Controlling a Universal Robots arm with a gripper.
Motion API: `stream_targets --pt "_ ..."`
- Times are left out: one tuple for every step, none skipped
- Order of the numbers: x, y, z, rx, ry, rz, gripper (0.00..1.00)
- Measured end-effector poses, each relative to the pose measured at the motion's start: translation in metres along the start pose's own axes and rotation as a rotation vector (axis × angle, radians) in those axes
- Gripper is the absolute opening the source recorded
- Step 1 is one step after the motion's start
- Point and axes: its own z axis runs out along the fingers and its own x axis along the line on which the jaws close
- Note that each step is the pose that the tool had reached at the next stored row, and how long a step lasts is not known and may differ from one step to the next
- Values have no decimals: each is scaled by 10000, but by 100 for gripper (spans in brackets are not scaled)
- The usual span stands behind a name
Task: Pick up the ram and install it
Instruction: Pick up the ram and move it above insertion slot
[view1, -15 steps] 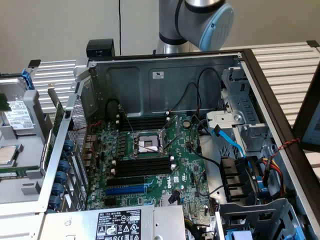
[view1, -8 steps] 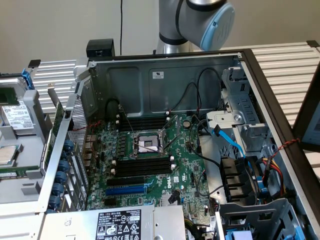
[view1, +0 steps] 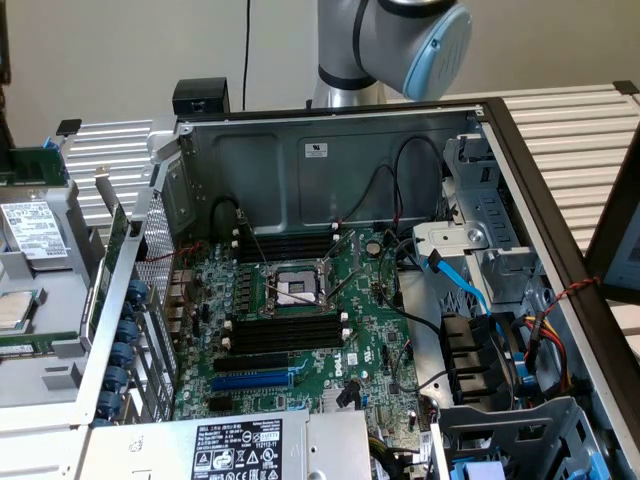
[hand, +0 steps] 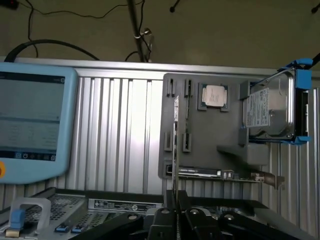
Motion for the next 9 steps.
stream_targets --pt "1 -44 -19 -1 0 0 14" --pt "1 -89 -38 -2 0 0 14" --pt "2 -133 -53 -1 -2 0 14" --pt "3 -177 -67 -1 -9 -1 14" --pt "4 -255 -86 0 -34 -2 14" --pt "5 -299 -94 0 -57 -4 14" --pt "6 -343 -100 1 -89 -6 14" --pt "7 -391 -106 2 -127 -10 14" --pt "8 -435 -112 3 -164 -13 14"
